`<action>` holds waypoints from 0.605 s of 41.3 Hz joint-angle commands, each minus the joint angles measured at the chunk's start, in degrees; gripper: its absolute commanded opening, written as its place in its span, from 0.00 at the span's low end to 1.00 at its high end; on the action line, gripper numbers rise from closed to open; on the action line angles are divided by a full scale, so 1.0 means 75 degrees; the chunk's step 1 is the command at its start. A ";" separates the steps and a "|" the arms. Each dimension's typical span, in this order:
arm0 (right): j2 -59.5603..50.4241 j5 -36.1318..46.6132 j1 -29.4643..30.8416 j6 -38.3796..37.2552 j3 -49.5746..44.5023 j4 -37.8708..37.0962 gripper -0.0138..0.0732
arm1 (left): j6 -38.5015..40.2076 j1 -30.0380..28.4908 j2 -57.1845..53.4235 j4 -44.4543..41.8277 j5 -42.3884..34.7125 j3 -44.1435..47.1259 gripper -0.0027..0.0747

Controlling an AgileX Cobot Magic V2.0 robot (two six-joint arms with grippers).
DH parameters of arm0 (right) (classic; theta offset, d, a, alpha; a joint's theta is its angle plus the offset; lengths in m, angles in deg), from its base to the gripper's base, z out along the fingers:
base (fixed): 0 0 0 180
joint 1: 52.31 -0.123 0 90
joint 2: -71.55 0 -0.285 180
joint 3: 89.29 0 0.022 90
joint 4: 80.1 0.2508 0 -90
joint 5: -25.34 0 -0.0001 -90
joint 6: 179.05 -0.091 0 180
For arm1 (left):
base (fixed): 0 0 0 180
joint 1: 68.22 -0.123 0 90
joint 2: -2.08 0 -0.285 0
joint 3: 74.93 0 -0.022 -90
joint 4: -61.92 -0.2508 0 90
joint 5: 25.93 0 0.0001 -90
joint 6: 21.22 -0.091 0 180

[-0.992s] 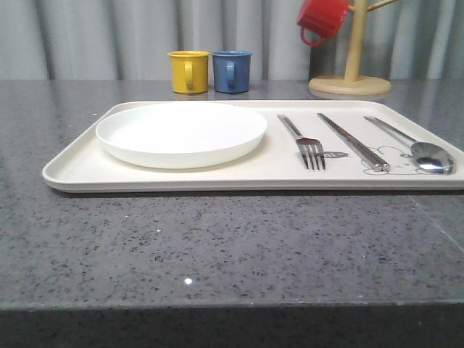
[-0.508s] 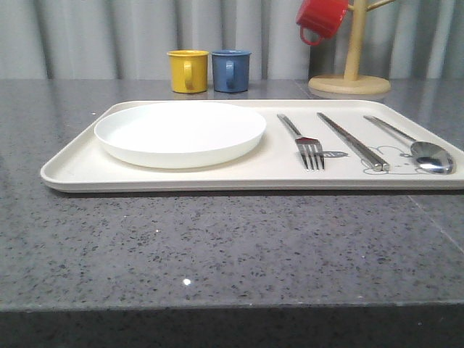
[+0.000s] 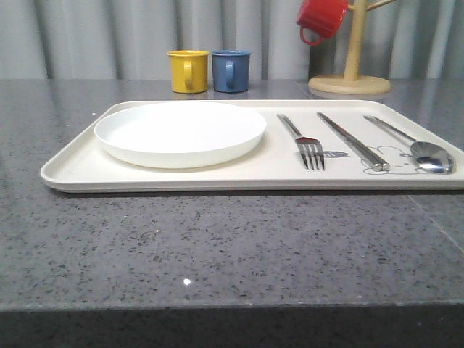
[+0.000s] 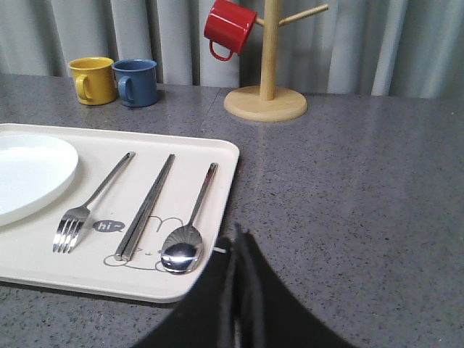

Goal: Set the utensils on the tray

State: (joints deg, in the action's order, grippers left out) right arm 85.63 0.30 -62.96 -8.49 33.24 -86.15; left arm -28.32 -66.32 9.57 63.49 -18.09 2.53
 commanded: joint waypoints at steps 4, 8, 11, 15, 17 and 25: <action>0.0094 0.0633 -0.0003 0.0053 0.0180 -0.0120 0.03 | 0.0060 -0.0023 -0.0096 0.0066 -0.0673 0.0028 0.01; 0.0083 0.0704 0.0006 0.0053 0.0102 -0.0146 0.03 | 0.0060 -0.0023 -0.0096 0.0066 -0.0673 0.0028 0.01; 0.0033 0.0859 0.0159 0.0070 -0.0106 -0.0146 0.03 | 0.0060 -0.0023 -0.0096 0.0066 -0.0673 0.0028 0.01; -0.0169 0.1335 0.0539 0.0158 -0.0630 -0.0130 0.03 | 0.0060 -0.0023 -0.0096 0.0066 -0.0673 0.0028 0.01; -0.0335 0.1659 0.0766 0.0249 -0.0965 -0.0059 0.03 | 0.0060 -0.0023 -0.0096 0.0066 -0.0673 0.0028 0.01; -0.1055 0.2242 0.1630 0.1103 -0.2185 0.0957 0.03 | 0.0060 -0.0023 -0.0096 0.0066 -0.0673 0.0028 0.01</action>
State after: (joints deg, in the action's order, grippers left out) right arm 79.07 11.21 -52.80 -3.49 17.95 -82.23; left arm -28.32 -66.32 9.57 63.49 -18.09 2.53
